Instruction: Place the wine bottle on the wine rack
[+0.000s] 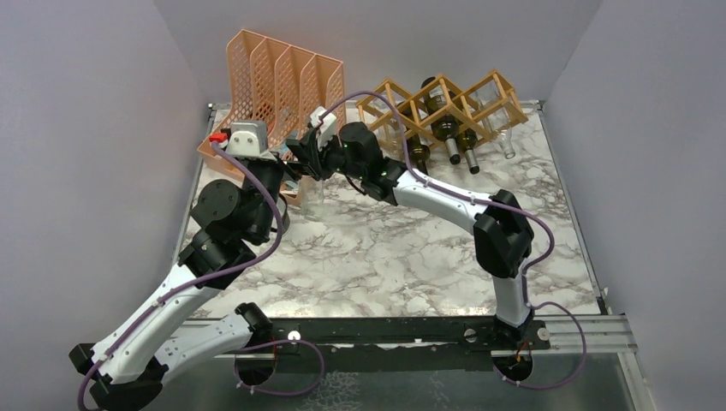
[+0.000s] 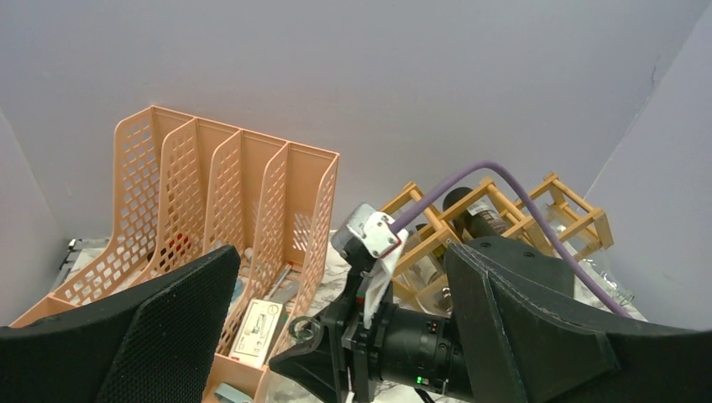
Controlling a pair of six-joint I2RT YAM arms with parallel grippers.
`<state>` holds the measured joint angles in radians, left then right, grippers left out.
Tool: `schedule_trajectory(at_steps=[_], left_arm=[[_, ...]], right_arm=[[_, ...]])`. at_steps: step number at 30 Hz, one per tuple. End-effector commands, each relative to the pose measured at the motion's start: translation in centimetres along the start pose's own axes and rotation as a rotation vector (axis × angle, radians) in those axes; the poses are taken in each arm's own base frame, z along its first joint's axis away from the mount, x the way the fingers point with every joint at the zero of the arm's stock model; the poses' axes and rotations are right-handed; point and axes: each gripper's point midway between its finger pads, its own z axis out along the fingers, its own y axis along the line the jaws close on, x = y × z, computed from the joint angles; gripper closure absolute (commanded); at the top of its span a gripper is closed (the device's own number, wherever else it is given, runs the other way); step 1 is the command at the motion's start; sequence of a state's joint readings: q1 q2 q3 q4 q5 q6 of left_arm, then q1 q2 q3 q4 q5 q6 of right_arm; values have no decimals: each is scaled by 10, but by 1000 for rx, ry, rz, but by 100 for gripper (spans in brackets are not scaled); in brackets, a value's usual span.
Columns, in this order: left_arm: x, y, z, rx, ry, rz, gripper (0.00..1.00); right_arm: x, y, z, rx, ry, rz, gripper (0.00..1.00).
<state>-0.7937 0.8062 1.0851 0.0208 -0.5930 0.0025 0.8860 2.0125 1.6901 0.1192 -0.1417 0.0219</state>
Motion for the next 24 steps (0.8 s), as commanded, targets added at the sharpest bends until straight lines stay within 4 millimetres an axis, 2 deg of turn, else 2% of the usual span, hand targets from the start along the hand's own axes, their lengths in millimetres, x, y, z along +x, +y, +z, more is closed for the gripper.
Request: schedule_trajectory(at_steps=[1, 5, 9, 13, 16, 19, 24], left_arm=[[0, 3, 2, -18, -8, 4, 1], [6, 0, 4, -13, 2, 5, 1], [15, -4, 7, -4, 21, 8, 1], [33, -14, 11, 36, 55, 13, 1], [57, -30, 12, 114, 99, 20, 1], [92, -49, 7, 216, 171, 18, 1], [144, -76, -13, 389, 266, -11, 1]], right_arm=[[-14, -3, -22, 48, -54, -46, 96], [-9, -6, -47, 82, -69, -44, 99], [-26, -8, -77, 126, -118, -12, 99], [-49, -16, -115, 205, -171, 38, 99], [-69, -23, -149, 281, -219, 82, 99], [-80, -34, -176, 366, -241, 130, 99], [-92, -40, -211, 439, -261, 210, 99]])
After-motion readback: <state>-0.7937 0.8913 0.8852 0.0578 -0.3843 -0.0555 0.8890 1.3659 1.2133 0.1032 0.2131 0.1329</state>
